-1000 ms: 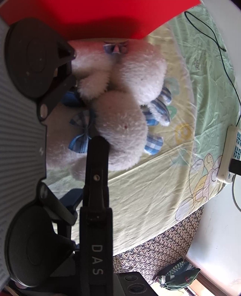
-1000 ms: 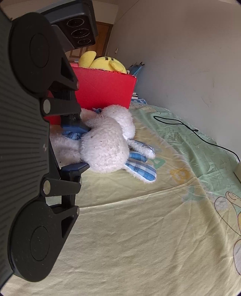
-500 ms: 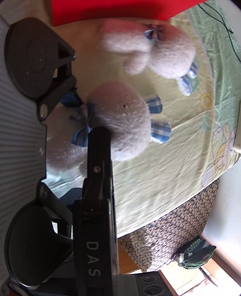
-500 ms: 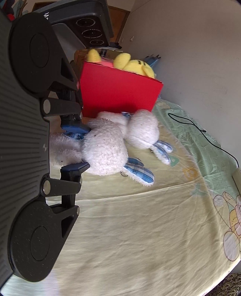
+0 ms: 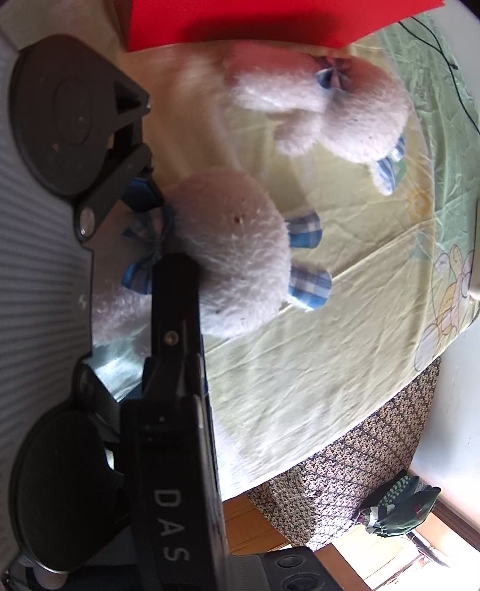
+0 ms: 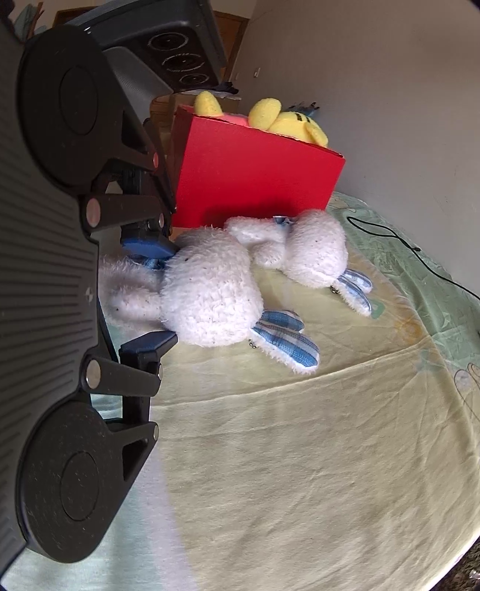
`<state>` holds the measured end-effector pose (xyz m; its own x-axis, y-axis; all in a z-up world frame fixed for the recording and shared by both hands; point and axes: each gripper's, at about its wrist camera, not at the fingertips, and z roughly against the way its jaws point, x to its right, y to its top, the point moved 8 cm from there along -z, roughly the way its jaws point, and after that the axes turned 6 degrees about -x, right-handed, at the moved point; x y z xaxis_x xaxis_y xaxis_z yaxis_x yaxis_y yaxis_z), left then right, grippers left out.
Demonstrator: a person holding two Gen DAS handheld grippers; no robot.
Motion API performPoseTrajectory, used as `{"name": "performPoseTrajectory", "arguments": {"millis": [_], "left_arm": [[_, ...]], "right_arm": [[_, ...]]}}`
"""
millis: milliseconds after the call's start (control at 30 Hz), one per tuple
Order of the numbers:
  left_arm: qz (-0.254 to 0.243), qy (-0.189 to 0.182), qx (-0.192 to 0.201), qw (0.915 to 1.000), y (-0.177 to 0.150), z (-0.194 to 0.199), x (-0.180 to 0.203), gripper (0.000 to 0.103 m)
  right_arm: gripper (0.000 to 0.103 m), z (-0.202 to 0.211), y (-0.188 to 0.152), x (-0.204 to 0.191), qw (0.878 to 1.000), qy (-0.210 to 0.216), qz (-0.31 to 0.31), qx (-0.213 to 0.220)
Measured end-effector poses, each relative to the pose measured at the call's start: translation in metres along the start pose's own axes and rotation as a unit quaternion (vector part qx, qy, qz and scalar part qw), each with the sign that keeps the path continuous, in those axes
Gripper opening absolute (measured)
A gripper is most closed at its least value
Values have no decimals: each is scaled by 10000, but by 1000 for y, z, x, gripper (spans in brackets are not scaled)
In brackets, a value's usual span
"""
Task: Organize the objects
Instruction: 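Lift and carry the white bunny with the right gripper over the box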
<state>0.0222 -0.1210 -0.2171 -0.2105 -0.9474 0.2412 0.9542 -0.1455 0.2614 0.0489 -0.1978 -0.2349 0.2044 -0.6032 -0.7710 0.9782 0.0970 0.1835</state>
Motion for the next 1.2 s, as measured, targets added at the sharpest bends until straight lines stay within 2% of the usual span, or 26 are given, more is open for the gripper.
{"name": "performPoseTrajectory", "arguments": {"millis": [167, 233, 533, 700, 967, 1200], "left_arm": [[-28, 57, 72, 10000, -5, 6, -1, 83], [-29, 75, 106, 9999, -7, 9, 0, 81], [119, 1, 153, 9998, -36, 31, 0, 81], [326, 115, 241, 9991, -57, 51, -14, 81], [1026, 470, 440, 9926, -103, 92, -55, 81], [1842, 781, 864, 9760, -146, 146, -107, 81]], "right_arm": [[45, -4, -3, -1, 9999, 107, -93, 10], [44, -3, -4, -6, 9999, 1, 122, 30], [43, -2, -24, -36, 9957, -148, 853, -326], [43, -12, -37, -62, 9908, -62, 1236, -557], [43, -49, -63, -118, 9724, 323, 1982, -1190], [43, -92, -85, -185, 9477, 793, 2575, -1712]]}}
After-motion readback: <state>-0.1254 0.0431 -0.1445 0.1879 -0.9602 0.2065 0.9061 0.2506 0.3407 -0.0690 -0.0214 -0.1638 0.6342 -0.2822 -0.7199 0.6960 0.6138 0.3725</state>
